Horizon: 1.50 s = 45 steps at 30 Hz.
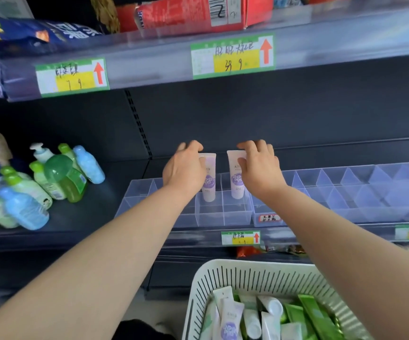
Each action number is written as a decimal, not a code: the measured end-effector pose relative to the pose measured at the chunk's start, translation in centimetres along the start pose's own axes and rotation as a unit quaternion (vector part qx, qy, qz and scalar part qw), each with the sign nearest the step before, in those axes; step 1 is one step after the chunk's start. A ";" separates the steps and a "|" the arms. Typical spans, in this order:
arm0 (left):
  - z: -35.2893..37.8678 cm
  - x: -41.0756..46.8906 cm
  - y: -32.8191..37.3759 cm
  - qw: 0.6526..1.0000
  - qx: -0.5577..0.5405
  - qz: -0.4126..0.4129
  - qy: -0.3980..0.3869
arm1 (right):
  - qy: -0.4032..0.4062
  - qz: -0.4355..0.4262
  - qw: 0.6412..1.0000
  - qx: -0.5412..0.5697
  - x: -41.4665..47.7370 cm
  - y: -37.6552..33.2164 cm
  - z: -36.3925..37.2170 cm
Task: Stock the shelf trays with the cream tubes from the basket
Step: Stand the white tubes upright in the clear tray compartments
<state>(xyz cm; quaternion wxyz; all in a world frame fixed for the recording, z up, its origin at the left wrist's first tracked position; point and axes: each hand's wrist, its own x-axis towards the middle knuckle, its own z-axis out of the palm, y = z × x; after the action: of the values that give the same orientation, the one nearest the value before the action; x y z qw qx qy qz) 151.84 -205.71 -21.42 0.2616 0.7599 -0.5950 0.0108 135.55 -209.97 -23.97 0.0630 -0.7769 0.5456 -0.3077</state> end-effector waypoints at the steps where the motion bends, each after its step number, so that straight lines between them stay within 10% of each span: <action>1: -0.3 -0.5 0.1 1.000 -0.007 -0.002 0.001 | 0.003 -0.002 1.000 -0.002 -0.5 -0.1 -0.3; 17: 1.5 -14.0 1.5 0.989 -0.101 0.088 -0.066 | -0.036 -0.091 0.994 -0.048 -17.3 2.9 -1.7; 33: 11.8 -21.9 -2.6 0.943 -0.028 0.004 -0.333 | -0.390 0.053 0.917 -0.063 -24.6 9.5 7.6; 45: 14.8 -22.5 -4.4 0.929 0.002 -0.014 -0.370 | -0.352 0.106 0.925 -0.094 -26.1 9.0 6.1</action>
<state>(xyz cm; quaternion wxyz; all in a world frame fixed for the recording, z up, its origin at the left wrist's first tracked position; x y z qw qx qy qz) 144.92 -190.92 -43.22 0.0218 0.7189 -0.6386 -0.2735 125.98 -191.87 -43.51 0.2098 -0.7750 0.5943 0.0467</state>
